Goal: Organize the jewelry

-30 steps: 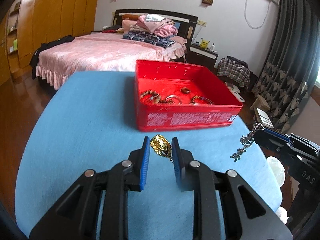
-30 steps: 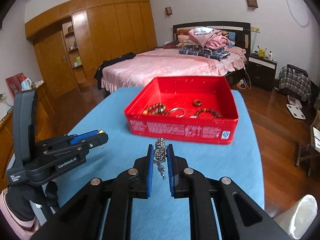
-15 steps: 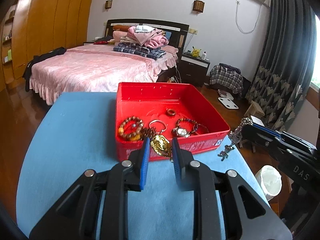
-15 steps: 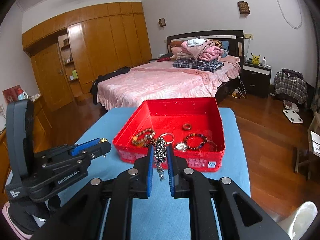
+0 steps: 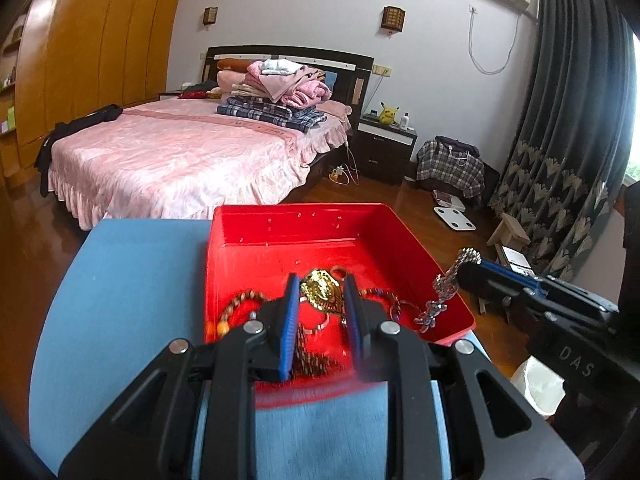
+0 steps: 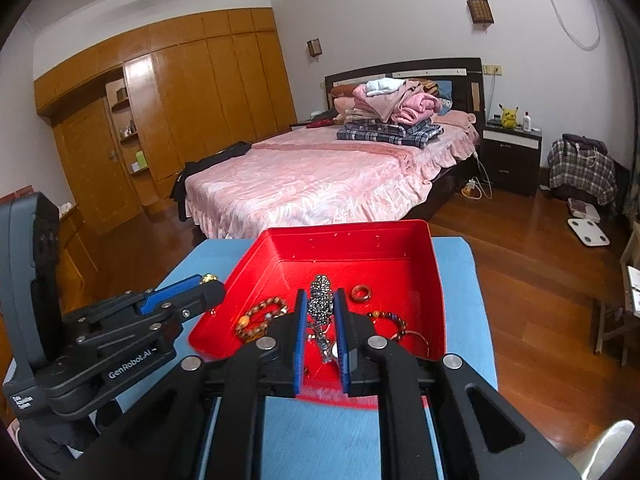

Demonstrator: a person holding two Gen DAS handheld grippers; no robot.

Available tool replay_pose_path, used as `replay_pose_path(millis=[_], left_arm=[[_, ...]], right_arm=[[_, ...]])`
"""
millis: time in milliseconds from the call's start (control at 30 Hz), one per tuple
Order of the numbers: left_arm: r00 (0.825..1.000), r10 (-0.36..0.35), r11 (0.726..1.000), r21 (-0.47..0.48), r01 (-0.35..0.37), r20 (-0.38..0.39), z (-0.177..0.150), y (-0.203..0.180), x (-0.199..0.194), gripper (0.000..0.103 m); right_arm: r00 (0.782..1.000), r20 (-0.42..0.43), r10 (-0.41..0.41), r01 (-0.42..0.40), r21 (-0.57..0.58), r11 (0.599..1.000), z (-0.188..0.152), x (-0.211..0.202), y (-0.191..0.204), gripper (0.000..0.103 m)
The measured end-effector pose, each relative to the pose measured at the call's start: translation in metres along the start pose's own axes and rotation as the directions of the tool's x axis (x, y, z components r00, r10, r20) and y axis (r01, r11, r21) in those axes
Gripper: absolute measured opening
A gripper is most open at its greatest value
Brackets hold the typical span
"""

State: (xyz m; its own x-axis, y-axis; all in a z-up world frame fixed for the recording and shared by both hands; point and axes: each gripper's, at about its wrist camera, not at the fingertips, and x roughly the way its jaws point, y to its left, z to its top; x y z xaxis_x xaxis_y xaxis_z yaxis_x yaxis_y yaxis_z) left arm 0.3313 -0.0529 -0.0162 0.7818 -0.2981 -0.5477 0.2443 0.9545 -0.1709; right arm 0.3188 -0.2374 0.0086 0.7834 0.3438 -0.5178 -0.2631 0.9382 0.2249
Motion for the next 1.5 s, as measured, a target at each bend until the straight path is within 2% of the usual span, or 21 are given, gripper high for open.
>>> replay_pose_path(millis=[200,233,267,300,400,567,667,733,867,933,1133,1267,1500], left_arm=[[1.000,0.010,1.000,-0.002,-0.010,-0.024,0.008,0.004,0.028,0.023],[1.000,0.013,1.000,-0.008,-0.013,-0.025,0.008,0.006,0.031,0.032],[0.999,0.016,1.000,-0.015,-0.016,-0.030,0.008,0.007,0.034,0.045],[0.999,0.020,1.000,-0.021,-0.021,-0.032,0.008,0.009,0.035,0.049],[0.999,0.030,0.999,-0.027,-0.031,-0.037,0.006,0.015,0.035,0.051],[0.999,0.049,0.998,-0.034,-0.049,-0.025,0.002,0.021,0.026,0.067],[0.998,0.066,0.998,-0.023,-0.066,-0.014,-0.001,0.022,0.017,0.074],[0.997,0.074,0.997,-0.016,-0.074,-0.012,-0.004,0.022,0.010,0.077],[0.996,0.091,0.996,-0.002,-0.091,0.002,-0.010,0.021,-0.005,0.087],[0.994,0.107,0.994,-0.001,-0.107,0.010,-0.014,0.021,-0.016,0.089],[0.997,0.078,0.996,-0.037,-0.078,-0.007,-0.024,0.023,-0.036,0.093],[0.995,0.097,0.994,-0.052,-0.096,0.016,-0.028,0.022,-0.050,0.095],[0.990,0.123,0.992,-0.019,-0.122,0.072,-0.030,0.013,-0.077,0.096]], right_arm=[[0.999,-0.027,-0.028,0.028,0.004,1.000,0.004,0.027,-0.009,0.014],[0.999,-0.029,-0.040,0.040,0.010,0.999,0.004,0.029,-0.011,0.025],[0.998,-0.036,-0.042,0.043,0.016,0.999,0.004,0.031,-0.012,0.033],[0.998,-0.034,-0.044,0.045,0.018,0.999,0.003,0.031,-0.014,0.037],[0.998,-0.020,-0.060,0.061,0.016,0.998,0.003,0.028,-0.015,0.038],[0.998,0.000,-0.070,0.070,0.020,0.997,0.001,0.015,-0.015,0.048],[0.997,0.007,-0.070,0.070,0.023,0.997,0.002,0.009,-0.015,0.053],[0.997,0.014,-0.070,0.070,0.026,0.997,0.000,0.003,-0.015,0.061],[0.998,0.029,-0.061,0.061,0.017,0.998,-0.003,-0.010,-0.011,0.068],[0.998,0.035,-0.053,0.053,0.015,0.999,-0.005,-0.017,-0.009,0.079],[0.998,0.057,-0.040,0.040,0.008,0.999,-0.014,-0.036,-0.003,0.095],[0.997,0.065,-0.033,0.033,0.010,0.999,-0.020,-0.047,-0.001,0.096],[0.997,0.074,-0.022,0.023,-0.006,1.000,-0.023,-0.061,0.005,0.097]])
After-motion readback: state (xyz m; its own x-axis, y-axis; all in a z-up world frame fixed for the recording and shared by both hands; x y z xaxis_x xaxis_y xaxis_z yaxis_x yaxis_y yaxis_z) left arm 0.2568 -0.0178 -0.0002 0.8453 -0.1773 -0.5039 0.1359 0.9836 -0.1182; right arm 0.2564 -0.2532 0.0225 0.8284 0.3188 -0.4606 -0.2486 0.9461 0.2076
